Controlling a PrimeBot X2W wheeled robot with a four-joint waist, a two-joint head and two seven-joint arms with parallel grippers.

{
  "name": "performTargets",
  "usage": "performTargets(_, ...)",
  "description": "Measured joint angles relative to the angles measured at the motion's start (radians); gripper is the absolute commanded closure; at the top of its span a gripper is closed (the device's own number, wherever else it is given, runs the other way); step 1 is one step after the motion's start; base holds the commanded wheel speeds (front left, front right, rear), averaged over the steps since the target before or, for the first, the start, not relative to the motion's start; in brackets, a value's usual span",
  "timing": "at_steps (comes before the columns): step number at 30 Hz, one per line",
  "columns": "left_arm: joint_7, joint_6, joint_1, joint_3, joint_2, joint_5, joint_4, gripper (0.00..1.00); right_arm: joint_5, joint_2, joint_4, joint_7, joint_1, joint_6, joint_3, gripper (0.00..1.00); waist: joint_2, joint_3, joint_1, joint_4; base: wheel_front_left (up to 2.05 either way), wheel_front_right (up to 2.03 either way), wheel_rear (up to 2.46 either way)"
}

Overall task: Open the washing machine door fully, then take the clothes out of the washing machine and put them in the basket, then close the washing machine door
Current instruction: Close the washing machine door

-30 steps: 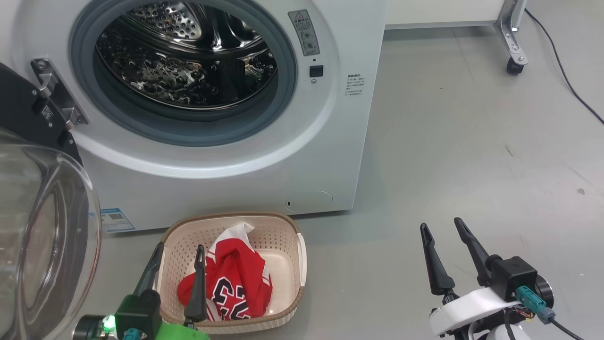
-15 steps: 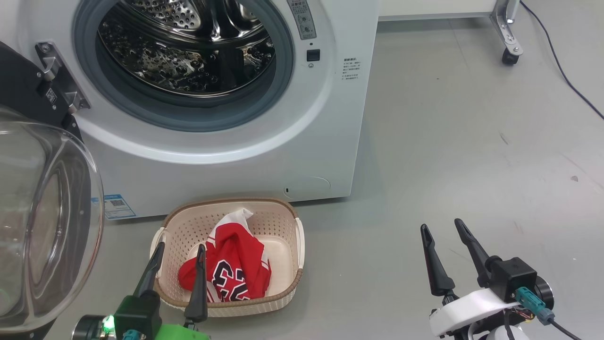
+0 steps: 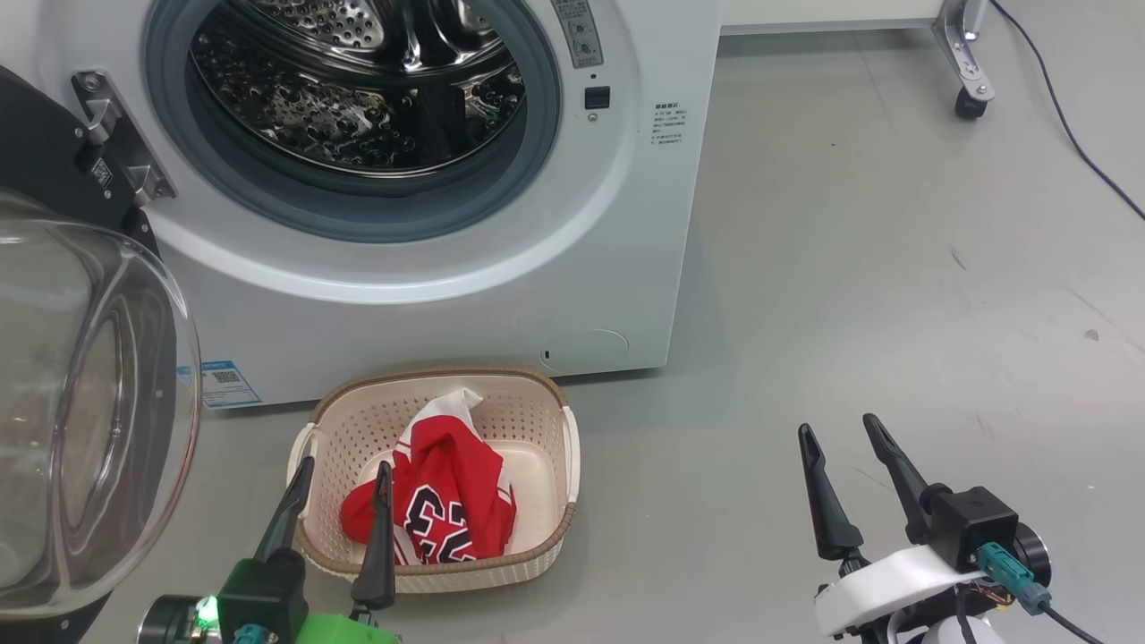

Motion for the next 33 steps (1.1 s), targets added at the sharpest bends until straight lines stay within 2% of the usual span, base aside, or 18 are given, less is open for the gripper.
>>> performTargets(8,0.007,0.0,0.0,-0.006,0.0,0.0,0.0,0.0,0.0,-0.001,0.0,0.002,0.0,-0.003,-0.005,0.0,0.0,-0.003,0.0,0.009,0.0,0.0,0.0)
performTargets(17,0.007,0.0,0.0,-0.02,0.0,0.0,0.001,0.0,0.0,-0.014,-0.003,0.004,0.015,-0.009,-0.011,0.0,0.0,-0.011,0.0,0.049,0.0,0.0,0.0)
performTargets(33,0.001,0.001,0.0,-0.018,-0.001,-0.005,0.003,0.0,0.0,-0.023,-0.025,0.013,0.035,-0.009,-0.01,0.0,0.0,-0.023,0.0,0.191,0.0,0.0,0.0)
